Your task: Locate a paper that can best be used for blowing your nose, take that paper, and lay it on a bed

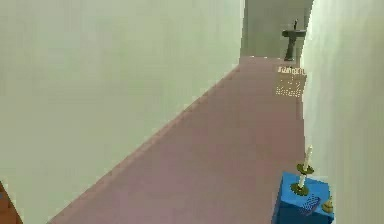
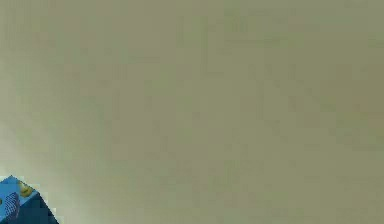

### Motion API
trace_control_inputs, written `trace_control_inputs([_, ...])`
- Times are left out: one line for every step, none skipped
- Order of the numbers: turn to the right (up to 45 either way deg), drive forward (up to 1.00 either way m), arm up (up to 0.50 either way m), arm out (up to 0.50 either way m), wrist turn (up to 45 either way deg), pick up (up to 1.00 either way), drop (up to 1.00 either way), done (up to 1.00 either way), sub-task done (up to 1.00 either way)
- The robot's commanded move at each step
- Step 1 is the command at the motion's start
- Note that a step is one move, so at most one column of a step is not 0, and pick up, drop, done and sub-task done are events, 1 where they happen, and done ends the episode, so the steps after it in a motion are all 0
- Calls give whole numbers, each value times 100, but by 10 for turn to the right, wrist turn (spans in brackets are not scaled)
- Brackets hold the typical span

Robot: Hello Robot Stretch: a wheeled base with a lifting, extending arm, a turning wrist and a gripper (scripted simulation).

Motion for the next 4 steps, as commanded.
trace_control_inputs([-450,0,0,0,0,0,0,0,0])
trace_control_inputs([-180,0,0,0,0,0,0,0,0])
trace_control_inputs([0,15,0,0,0,0,0,0,0])
trace_control_inputs([-450,0,0,0,0,0,0,0,0])
